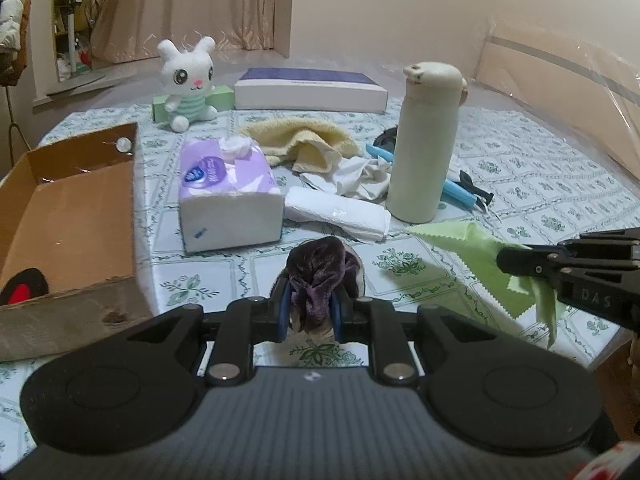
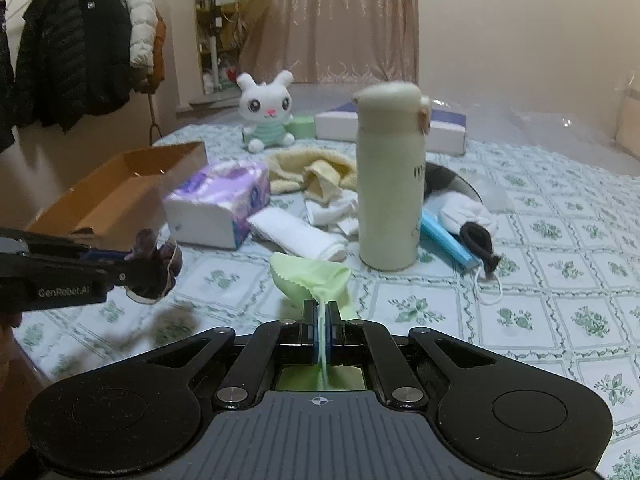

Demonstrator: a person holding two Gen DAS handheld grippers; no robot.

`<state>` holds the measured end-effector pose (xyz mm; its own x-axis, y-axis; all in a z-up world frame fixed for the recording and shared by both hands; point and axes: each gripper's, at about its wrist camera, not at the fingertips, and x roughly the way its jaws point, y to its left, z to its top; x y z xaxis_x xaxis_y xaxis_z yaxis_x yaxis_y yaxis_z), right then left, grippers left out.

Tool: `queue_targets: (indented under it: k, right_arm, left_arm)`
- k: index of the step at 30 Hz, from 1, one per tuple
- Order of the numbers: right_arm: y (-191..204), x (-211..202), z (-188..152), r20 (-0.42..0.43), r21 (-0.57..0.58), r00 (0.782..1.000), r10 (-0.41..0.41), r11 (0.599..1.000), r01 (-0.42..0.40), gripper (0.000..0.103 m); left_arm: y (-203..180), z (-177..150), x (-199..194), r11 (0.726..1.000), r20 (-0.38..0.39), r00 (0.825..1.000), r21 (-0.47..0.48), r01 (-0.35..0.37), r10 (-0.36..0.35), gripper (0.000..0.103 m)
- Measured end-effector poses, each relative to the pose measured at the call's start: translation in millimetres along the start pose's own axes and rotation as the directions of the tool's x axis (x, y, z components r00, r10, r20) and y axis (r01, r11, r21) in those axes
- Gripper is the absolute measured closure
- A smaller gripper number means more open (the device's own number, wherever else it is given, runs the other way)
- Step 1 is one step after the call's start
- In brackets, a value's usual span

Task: Organize soft objects
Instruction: 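Carry scrunchie and green cloth into the cardboard box and open both tools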

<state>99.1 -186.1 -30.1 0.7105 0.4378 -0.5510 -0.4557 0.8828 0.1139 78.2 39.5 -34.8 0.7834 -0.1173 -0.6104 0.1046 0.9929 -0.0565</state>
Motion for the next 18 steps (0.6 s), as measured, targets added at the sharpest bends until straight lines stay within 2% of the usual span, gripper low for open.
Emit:
queue_targets:
  k: [9, 18]
  right_arm:
    - [26, -9, 16, 0.036, -0.003, 0.997, 0.066, 0.998, -0.066, 0.1]
    - [85, 8, 44, 0.048, -0.059, 0.975, 0.217, 0.975, -0.214, 0.1]
  left_arm:
    - [19, -3, -30, 0.998, 0.026, 0.998, -0.023, -0.055, 0.056, 0.085]
    - [70, -1, -58, 0.981, 0.061, 0.982, -0.087, -0.173, 0.178, 0.085]
